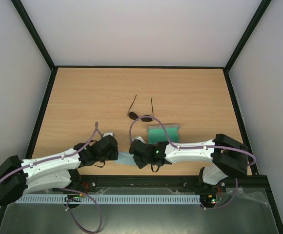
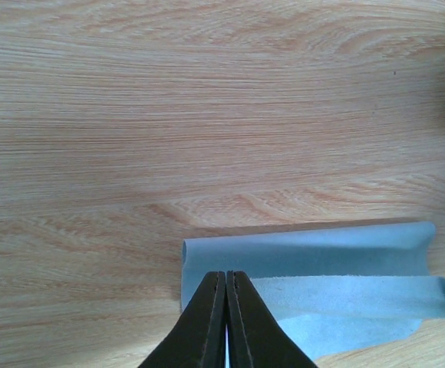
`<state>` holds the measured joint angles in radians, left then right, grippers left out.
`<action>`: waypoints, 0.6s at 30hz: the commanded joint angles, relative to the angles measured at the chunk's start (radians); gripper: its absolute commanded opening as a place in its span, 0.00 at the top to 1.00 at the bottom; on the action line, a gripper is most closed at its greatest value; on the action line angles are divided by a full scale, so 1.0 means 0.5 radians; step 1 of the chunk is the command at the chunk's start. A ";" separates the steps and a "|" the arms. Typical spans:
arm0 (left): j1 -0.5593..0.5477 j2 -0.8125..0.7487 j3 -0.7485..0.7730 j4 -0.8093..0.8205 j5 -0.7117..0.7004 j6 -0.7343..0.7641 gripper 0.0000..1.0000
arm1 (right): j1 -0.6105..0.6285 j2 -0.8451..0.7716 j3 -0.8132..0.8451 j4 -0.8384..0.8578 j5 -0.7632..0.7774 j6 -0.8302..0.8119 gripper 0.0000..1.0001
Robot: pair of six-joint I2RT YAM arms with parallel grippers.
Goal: Organize the sunglasses
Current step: Fold the glasses cleaning cloth at the center of the board.
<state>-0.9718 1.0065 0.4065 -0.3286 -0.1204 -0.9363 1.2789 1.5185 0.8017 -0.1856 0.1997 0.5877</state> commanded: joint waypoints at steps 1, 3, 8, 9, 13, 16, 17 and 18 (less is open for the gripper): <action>-0.037 -0.046 -0.019 -0.047 -0.023 -0.059 0.98 | 0.017 0.018 -0.040 -0.058 0.034 0.019 0.99; -0.048 -0.049 -0.022 -0.044 -0.023 -0.072 0.98 | 0.016 0.014 -0.039 -0.061 0.043 0.021 0.99; -0.079 -0.035 -0.026 -0.042 -0.029 -0.101 0.98 | 0.018 0.001 -0.035 -0.068 0.048 0.018 0.99; -0.085 -0.035 -0.029 -0.041 -0.029 -0.105 0.98 | 0.016 0.000 -0.033 -0.068 0.048 0.017 0.99; -0.093 -0.033 -0.043 -0.044 -0.038 -0.113 0.98 | 0.018 0.006 -0.033 -0.056 0.030 0.017 0.99; -0.094 -0.039 -0.053 -0.043 -0.034 -0.121 0.98 | 0.019 0.006 -0.043 -0.047 0.021 0.021 0.99; -0.094 -0.040 -0.055 -0.044 -0.032 -0.121 0.98 | 0.019 0.004 -0.047 -0.044 0.018 0.023 0.99; -0.094 -0.040 -0.062 -0.044 -0.032 -0.124 0.98 | 0.019 0.004 -0.052 -0.040 0.016 0.023 0.99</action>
<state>-1.0115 0.9939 0.3920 -0.3286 -0.1242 -0.9836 1.2789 1.5185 0.7937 -0.1856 0.2062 0.5888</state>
